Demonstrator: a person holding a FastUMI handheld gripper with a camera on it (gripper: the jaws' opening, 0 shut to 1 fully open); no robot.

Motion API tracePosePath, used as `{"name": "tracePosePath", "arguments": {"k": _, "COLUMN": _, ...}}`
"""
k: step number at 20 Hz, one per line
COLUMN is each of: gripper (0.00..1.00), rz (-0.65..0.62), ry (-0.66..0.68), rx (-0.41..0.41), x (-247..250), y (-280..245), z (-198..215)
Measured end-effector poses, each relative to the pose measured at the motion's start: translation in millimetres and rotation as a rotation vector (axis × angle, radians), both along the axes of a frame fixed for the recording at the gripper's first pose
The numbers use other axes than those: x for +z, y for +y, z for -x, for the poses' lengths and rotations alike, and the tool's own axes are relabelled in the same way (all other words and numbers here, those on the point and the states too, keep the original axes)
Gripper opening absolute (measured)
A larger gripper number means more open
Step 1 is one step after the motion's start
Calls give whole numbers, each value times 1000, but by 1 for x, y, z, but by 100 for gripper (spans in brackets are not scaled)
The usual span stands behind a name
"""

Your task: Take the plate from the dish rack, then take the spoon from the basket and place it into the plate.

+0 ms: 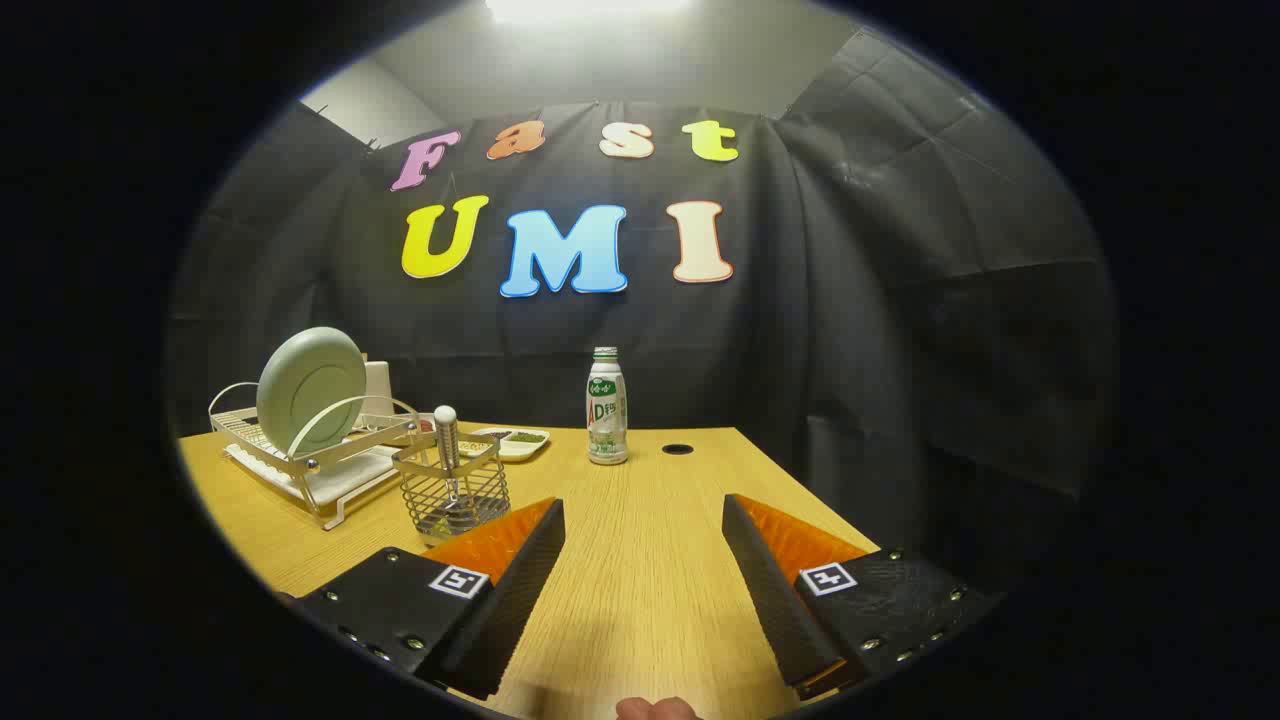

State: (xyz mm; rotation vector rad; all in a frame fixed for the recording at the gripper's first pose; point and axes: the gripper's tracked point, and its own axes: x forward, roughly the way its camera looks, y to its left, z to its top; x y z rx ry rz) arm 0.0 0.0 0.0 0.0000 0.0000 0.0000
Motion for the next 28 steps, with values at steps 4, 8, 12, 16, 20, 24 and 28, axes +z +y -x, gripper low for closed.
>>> {"name": "tracePosePath", "arguments": {"k": 4, "gripper": 97, "rz": -14, "ry": 0, "rx": -9, "x": 4, "y": -4, "z": -43}}
{"name": "tracePosePath", "arguments": {"k": 8, "gripper": 98, "rz": -23, "ry": -39, "rx": -37, "x": 41, "y": -11, "z": -78}}
{"name": "tracePosePath", "arguments": {"k": 12, "gripper": 97, "rz": 15, "ry": -54, "rx": -47, "x": 99, "y": -9, "z": -64}}
{"name": "tracePosePath", "arguments": {"k": 16, "gripper": 97, "rz": -14, "ry": -47, "rx": -41, "x": 158, "y": 14, "z": -34}}
{"name": "tracePosePath", "arguments": {"k": 20, "gripper": 97, "rz": -7, "ry": -88, "rx": -32, "x": 213, "y": 46, "z": -27}}
{"name": "tracePosePath", "arguments": {"k": 24, "gripper": 97, "rz": 36, "ry": -71, "rx": -50, "x": 248, "y": 79, "z": -36}}
{"name": "tracePosePath", "arguments": {"k": 28, "gripper": 97, "rz": 36, "ry": -52, "rx": -32, "x": 270, "y": 133, "z": -47}}
